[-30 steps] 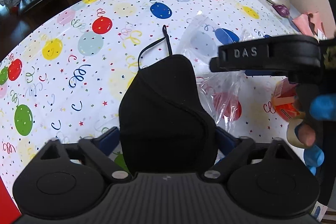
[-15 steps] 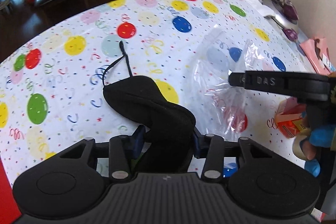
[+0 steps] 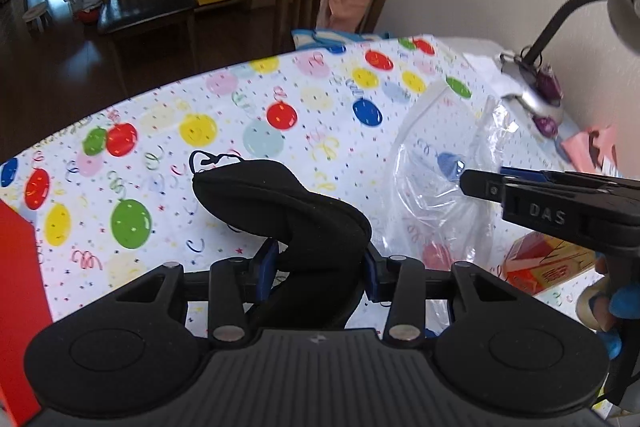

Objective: Organize soft objects
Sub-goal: 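Lift and carry the black mask and plastic bag with both grippers over the box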

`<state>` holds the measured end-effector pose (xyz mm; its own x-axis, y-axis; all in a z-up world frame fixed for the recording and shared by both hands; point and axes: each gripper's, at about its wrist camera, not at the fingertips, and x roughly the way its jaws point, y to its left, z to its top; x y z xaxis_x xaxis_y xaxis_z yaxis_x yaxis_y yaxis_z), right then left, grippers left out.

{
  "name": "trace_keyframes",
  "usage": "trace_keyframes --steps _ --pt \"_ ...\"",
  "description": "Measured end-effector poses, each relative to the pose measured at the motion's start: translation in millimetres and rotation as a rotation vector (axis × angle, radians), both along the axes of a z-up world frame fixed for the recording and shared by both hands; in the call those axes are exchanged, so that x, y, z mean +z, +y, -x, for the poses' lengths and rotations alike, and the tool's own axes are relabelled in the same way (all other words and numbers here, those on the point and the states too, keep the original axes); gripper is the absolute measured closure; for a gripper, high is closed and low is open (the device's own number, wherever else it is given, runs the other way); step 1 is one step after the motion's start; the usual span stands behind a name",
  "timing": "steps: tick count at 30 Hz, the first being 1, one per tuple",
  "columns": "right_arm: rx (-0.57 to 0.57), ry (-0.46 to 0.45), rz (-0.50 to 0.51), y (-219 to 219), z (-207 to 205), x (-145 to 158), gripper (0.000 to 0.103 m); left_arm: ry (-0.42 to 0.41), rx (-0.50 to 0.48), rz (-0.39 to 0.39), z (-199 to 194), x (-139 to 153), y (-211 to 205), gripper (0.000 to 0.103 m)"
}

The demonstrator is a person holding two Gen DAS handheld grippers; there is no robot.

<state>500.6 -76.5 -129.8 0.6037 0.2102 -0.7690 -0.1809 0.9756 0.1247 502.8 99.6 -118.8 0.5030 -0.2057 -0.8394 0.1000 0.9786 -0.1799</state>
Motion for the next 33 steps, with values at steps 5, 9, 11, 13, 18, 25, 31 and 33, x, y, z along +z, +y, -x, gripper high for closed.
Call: trace_keyframes --steps 5,9,11,13,18,25,31,33 --pt "0.064 -0.054 0.005 6.4 13.9 32.2 0.071 -0.030 0.018 0.012 12.9 19.5 8.5 0.062" --pt "0.124 -0.088 0.010 15.4 30.2 54.9 0.071 -0.053 0.029 0.030 28.5 35.6 17.6 0.062" --pt "0.156 -0.107 0.014 21.2 40.3 65.9 0.071 -0.067 0.036 0.038 37.3 44.0 22.9 0.062" --pt "0.188 -0.124 0.011 26.9 49.6 75.9 0.071 -0.081 0.044 0.045 47.3 52.9 28.8 0.062" --pt "0.260 -0.164 0.009 43.5 71.4 98.0 0.071 -0.105 0.075 0.057 72.7 71.1 47.9 0.062" --pt "0.360 -0.200 0.008 73.9 102.0 118.6 0.071 -0.130 0.136 0.059 112.8 90.9 86.8 0.062" --pt "0.442 -0.219 0.006 109.3 127.0 130.9 0.071 -0.149 0.188 0.048 148.2 104.0 123.1 0.062" --pt "0.466 -0.221 0.001 122.9 134.9 134.4 0.071 -0.157 0.206 0.046 158.9 108.2 136.2 0.062"
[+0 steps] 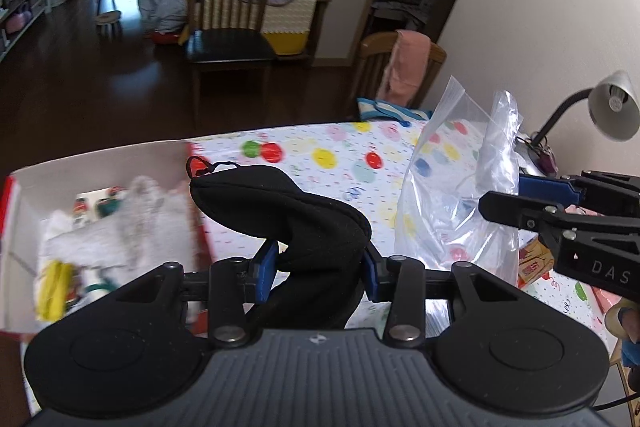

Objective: Organize soft objects
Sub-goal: 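Lift and carry the black mask and plastic bag with both grippers over the box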

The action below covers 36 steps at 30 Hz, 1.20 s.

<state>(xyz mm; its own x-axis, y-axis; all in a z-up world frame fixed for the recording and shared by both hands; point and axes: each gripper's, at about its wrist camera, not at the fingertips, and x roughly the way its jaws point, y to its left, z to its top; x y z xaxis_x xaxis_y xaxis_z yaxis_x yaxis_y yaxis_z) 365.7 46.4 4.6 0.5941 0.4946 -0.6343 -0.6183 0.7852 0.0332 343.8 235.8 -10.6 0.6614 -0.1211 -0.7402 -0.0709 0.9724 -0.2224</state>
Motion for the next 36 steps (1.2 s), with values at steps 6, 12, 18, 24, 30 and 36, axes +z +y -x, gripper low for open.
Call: trace_keyframes --steps 6,12,18,24,30,36 --pt "0.068 -0.009 0.007 44.5 21.0 4.1 0.071 -0.015 0.056 -0.009 28.6 10.4 43.5 0.062" --pt "0.114 -0.007 0.009 90.8 31.8 4.1 0.071 -0.019 0.107 -0.017 49.1 15.1 88.4 0.062" --pt "0.149 0.012 0.033 136.9 34.7 -4.6 0.071 -0.010 0.147 -0.020 59.3 11.9 129.8 0.062" --pt "0.185 -0.007 0.059 180.6 23.5 -12.4 0.071 -0.002 0.182 -0.029 55.1 4.8 169.2 0.062" --pt "0.212 0.053 0.077 215.1 1.8 -30.9 0.071 0.010 0.226 -0.040 46.0 -9.9 201.0 0.062" --pt "0.202 0.098 0.119 241.2 -7.8 -54.4 0.071 0.031 0.252 -0.039 28.2 -32.4 223.3 0.062"
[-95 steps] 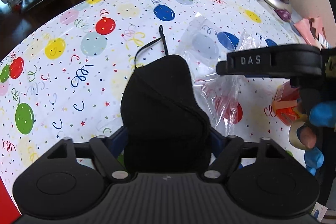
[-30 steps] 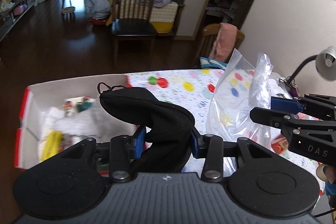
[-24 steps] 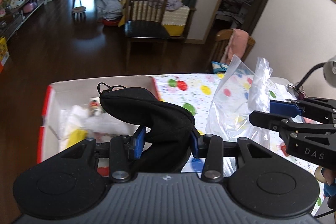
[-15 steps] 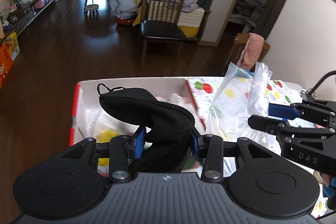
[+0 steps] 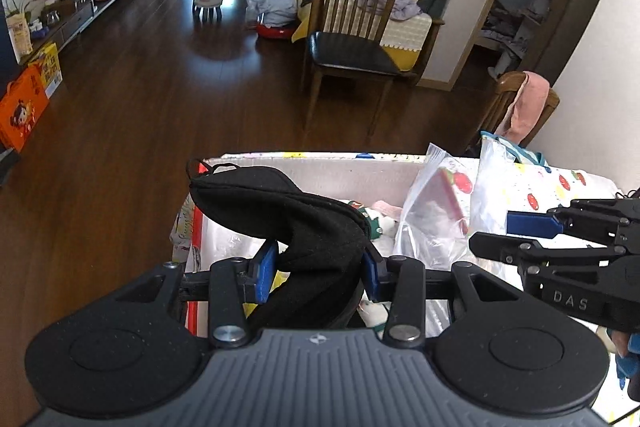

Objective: Organize soft objects
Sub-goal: 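Lift and carry the black mask and plastic bag with both grippers over the box, then lower the mask and plastic bag into the box and open both grippers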

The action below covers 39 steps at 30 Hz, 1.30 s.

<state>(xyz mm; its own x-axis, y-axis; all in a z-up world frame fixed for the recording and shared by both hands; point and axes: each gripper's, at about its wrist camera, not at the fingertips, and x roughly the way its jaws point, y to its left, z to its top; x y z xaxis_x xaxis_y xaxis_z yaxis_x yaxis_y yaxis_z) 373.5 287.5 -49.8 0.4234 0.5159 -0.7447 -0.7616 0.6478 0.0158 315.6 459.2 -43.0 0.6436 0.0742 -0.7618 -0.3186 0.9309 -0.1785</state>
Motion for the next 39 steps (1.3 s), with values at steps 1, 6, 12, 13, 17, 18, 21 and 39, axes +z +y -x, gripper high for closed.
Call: trace_keyframes --steps 1,6,12,13,17,18,21,39 --pt "0.001 0.008 0.003 3.5 -0.2 -2.9 0.071 0.005 0.001 0.005 -2.5 -3.6 1.6 0.062" --pt "-0.005 0.012 0.029 22.7 -5.2 -12.5 0.071 0.027 -0.020 0.018 -16.5 -23.2 3.4 0.062" --pt "-0.025 0.040 0.046 32.6 -14.3 -27.0 0.071 0.054 -0.022 0.033 -28.9 -44.3 4.4 0.062" --pt "-0.021 0.047 0.047 35.4 -15.3 -28.9 0.071 0.060 -0.022 0.038 -30.5 -48.0 5.2 0.062" --pt "-0.008 0.055 0.067 38.8 -15.4 -37.8 0.070 0.081 -0.022 0.052 -35.5 -60.9 8.6 0.062" --pt "-0.004 0.056 0.070 38.9 -14.7 -39.5 0.070 0.085 -0.020 0.051 -35.9 -64.0 9.4 0.062" --pt "-0.002 0.056 0.072 41.7 -15.5 -43.3 0.069 0.098 -0.017 0.063 -37.7 -73.6 13.0 0.062" --pt "0.001 0.039 0.058 35.0 -11.0 -35.1 0.051 0.075 0.027 0.040 -16.0 -79.4 20.0 0.035"
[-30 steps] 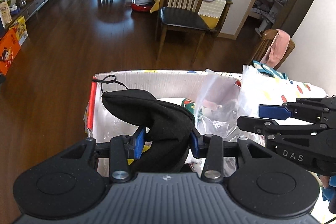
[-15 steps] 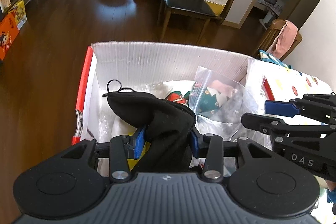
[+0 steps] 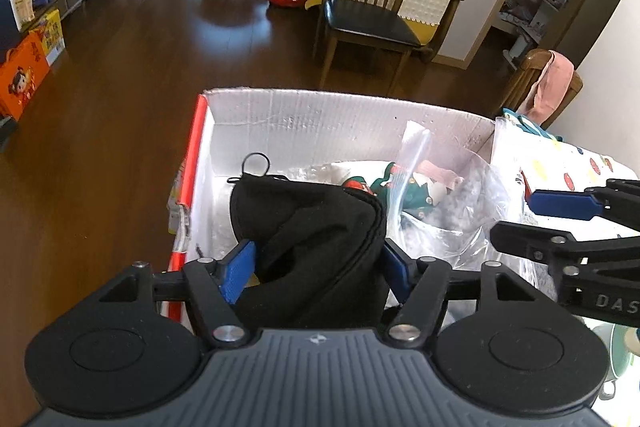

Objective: Organize soft objects
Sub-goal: 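Lower the mask and plastic bag into the box and open both grippers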

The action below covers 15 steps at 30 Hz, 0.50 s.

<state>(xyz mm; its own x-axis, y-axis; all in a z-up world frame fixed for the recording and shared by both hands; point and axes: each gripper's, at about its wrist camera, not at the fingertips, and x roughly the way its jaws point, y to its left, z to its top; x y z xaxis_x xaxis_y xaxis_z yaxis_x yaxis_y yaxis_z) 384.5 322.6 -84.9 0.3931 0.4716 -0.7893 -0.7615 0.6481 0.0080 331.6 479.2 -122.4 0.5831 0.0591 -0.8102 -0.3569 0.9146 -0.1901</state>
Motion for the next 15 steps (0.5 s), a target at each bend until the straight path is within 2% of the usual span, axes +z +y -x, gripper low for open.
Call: trace_keyframes --steps 7,15 --pt "0.001 -0.011 -0.032 -16.4 11.3 11.5 0.041 -0.050 0.005 -0.030 17.9 18.2 -4.2 0.032" --pt "0.008 -0.033 -0.105 -41.9 32.0 32.9 0.034 -0.125 -0.020 -0.082 41.7 52.6 -25.6 0.032"
